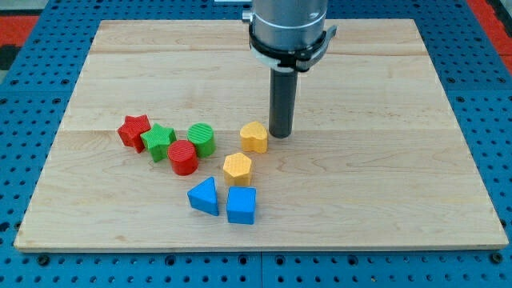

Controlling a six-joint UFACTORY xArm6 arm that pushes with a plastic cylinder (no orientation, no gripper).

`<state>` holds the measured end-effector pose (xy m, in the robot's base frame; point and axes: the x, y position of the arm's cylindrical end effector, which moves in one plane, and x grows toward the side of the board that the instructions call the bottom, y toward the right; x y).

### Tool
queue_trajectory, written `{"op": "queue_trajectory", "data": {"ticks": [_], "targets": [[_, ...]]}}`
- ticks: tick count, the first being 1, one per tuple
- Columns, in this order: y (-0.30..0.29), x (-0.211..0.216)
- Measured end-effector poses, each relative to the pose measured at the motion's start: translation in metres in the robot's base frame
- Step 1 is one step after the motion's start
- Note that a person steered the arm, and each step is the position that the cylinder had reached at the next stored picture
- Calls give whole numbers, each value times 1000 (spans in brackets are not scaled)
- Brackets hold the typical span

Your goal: Push the green circle along with the red circle towards the center of the board

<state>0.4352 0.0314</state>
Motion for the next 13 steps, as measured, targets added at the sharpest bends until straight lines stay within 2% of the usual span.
{"op": "queue_trajectory", "data": {"ticks": [1, 2, 3, 6, 7, 9, 10, 11, 12, 13], "targets": [[-15, -17], [-19, 36], [-24, 45], [35, -33], [31, -46], [-192, -125], [-299, -138], [-336, -43], [-317, 57], [-314, 67]]}}
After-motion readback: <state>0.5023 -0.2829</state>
